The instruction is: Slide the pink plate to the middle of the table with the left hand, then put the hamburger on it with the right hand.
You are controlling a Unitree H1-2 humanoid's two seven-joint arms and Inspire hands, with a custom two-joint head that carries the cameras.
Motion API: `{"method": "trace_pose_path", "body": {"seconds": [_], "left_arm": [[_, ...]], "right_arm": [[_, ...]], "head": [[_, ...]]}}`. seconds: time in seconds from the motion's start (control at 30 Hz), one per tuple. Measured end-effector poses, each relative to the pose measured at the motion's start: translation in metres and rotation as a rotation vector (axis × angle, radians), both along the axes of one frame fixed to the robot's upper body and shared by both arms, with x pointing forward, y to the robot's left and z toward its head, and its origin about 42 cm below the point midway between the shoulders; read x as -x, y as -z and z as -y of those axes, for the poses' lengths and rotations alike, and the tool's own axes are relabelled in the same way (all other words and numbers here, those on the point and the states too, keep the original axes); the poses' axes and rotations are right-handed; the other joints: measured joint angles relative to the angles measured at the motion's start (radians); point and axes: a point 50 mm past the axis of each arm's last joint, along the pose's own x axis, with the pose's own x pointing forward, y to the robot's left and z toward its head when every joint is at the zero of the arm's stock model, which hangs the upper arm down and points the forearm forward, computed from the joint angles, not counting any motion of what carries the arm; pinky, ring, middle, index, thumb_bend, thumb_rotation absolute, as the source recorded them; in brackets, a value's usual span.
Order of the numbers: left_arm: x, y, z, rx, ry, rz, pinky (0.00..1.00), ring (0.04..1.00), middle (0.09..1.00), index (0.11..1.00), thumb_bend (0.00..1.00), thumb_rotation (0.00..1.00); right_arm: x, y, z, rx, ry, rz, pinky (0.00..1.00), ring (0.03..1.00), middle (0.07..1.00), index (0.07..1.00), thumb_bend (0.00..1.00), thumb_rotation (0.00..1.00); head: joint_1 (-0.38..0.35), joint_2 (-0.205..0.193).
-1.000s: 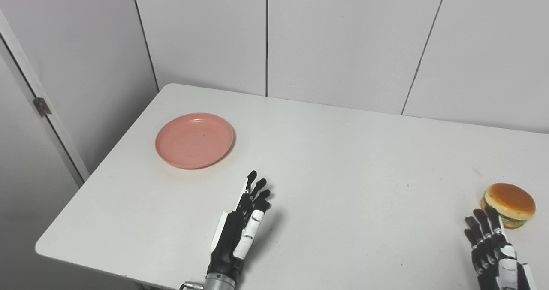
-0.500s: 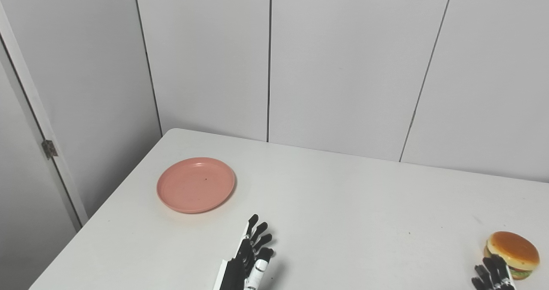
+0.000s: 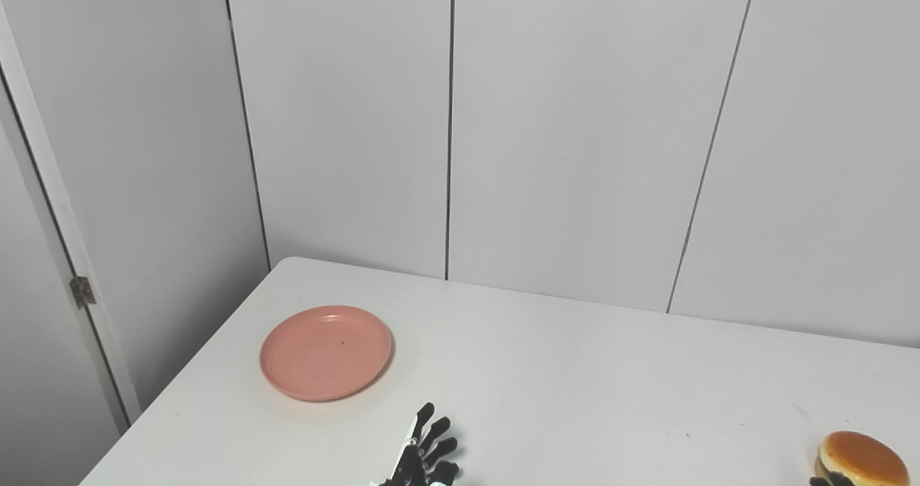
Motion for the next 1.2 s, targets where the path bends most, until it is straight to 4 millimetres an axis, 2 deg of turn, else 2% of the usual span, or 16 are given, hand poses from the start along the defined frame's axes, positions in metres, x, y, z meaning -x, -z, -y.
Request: {"method": "trace_pose_path", "body": {"seconds": [0.1,0.13,0.2,0.3,0.53,0.57,0.7,0.83,0.97,1.1,1.2], "left_arm": [[0.000,-0.002,-0.001,0.020,-0.005,0.002,0.82,0.888,0.937,0.966,0.56,0.82],[0.001,-0.003,-0.002,0.027,-0.006,-0.001,0.83,0.898,0.942,0.972,0.54,0.82],[0.001,-0.005,-0.004,0.048,-0.011,-0.007,0.88,0.921,0.955,0.980,0.51,0.84],[0.002,-0.010,-0.007,0.072,-0.015,-0.014,0.88,0.921,0.953,0.975,0.51,0.85],[-0.003,-0.021,-0.023,0.114,-0.064,-0.015,0.90,0.909,0.937,0.953,0.66,0.87],[-0.006,-0.025,-0.027,0.112,-0.078,-0.001,0.90,0.907,0.935,0.950,0.68,0.87],[-0.017,-0.036,-0.037,0.099,-0.101,0.048,0.92,0.924,0.945,0.958,0.75,0.88],[-0.040,-0.056,-0.054,0.067,-0.107,0.127,0.89,0.927,0.946,0.956,0.81,0.91],[-0.060,-0.080,-0.069,0.019,-0.119,0.188,0.91,0.926,0.945,0.958,0.83,0.91],[-0.070,-0.091,-0.076,0.001,-0.124,0.206,0.91,0.915,0.938,0.953,0.85,0.89],[-0.080,-0.101,-0.090,-0.024,-0.139,0.228,0.90,0.903,0.934,0.943,0.84,0.88]], "right_arm": [[0.001,0.000,-0.001,0.000,-0.011,0.000,1.00,0.927,0.907,0.917,0.84,1.00],[0.002,-0.001,-0.001,0.001,-0.015,-0.001,1.00,0.922,0.904,0.913,0.85,0.99],[0.004,-0.002,-0.002,0.005,-0.024,-0.001,0.99,0.906,0.900,0.921,0.88,0.98],[0.006,-0.005,-0.004,0.010,-0.031,-0.010,0.99,0.910,0.910,0.934,0.88,0.98],[0.017,-0.009,-0.010,0.002,-0.012,-0.063,0.97,0.904,0.905,0.928,0.86,0.96],[0.019,-0.010,-0.011,0.002,-0.010,-0.068,0.96,0.898,0.899,0.922,0.86,0.96],[0.022,-0.012,-0.013,0.010,0.006,-0.102,0.94,0.888,0.886,0.905,0.85,0.94],[0.022,-0.013,-0.016,0.011,0.009,-0.110,0.93,0.888,0.886,0.899,0.85,0.93],[0.022,-0.013,-0.017,0.007,0.013,-0.116,0.93,0.885,0.883,0.902,0.85,0.92],[0.022,-0.014,-0.017,0.006,0.017,-0.123,0.93,0.883,0.881,0.900,0.85,0.92],[0.022,-0.014,-0.017,0.005,0.015,-0.126,0.92,0.882,0.881,0.904,0.85,0.93]], "head": [[-0.005,0.014],[-0.017,0.035],[-0.024,0.046],[-0.031,0.058],[-0.040,0.086],[-0.044,0.101],[-0.049,0.115],[-0.055,0.123],[-0.054,0.127],[-0.051,0.129],[-0.052,0.132]]}}
